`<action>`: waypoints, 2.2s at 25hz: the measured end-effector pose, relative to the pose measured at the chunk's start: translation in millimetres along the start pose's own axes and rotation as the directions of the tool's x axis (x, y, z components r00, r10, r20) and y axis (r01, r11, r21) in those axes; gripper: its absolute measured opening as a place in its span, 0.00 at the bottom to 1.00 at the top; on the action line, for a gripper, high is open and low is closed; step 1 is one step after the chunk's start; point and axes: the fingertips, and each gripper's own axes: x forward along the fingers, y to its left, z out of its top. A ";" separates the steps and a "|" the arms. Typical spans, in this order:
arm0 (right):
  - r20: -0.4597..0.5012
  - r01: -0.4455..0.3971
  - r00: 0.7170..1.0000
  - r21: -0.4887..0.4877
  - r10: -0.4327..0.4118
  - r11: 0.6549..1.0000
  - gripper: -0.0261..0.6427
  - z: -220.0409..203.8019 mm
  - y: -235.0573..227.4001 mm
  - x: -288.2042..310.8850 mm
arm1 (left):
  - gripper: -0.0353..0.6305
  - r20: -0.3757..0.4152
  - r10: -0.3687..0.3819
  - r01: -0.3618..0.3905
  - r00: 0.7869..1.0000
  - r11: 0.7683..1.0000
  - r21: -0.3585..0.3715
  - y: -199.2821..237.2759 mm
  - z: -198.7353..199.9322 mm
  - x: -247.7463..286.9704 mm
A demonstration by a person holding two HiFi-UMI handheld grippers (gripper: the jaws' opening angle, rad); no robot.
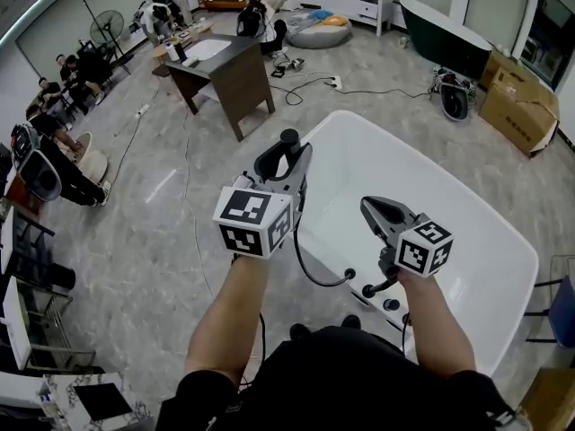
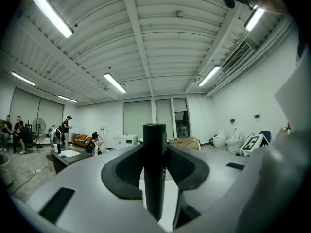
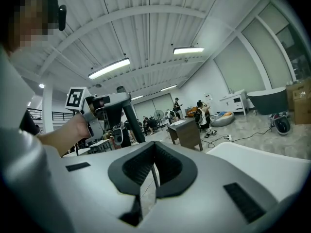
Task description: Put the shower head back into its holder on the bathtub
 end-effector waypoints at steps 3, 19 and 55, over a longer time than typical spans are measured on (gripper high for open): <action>0.005 -0.004 1.000 -0.005 0.004 1.000 0.06 3.4 -1.0 -2.2 | 0.28 0.014 -0.004 0.004 1.000 1.000 0.006 -4.1 8.4 5.9; 0.037 0.037 0.999 0.007 -0.037 0.999 0.06 11.2 -21.1 -22.0 | 0.28 0.088 -0.118 0.114 0.989 0.992 0.047 -46.4 49.7 36.9; -0.043 0.158 0.987 0.105 -0.155 0.982 0.06 -55.2 -30.6 -70.0 | 0.28 -0.090 -0.327 0.316 0.941 0.941 -0.124 -129.6 -82.1 40.9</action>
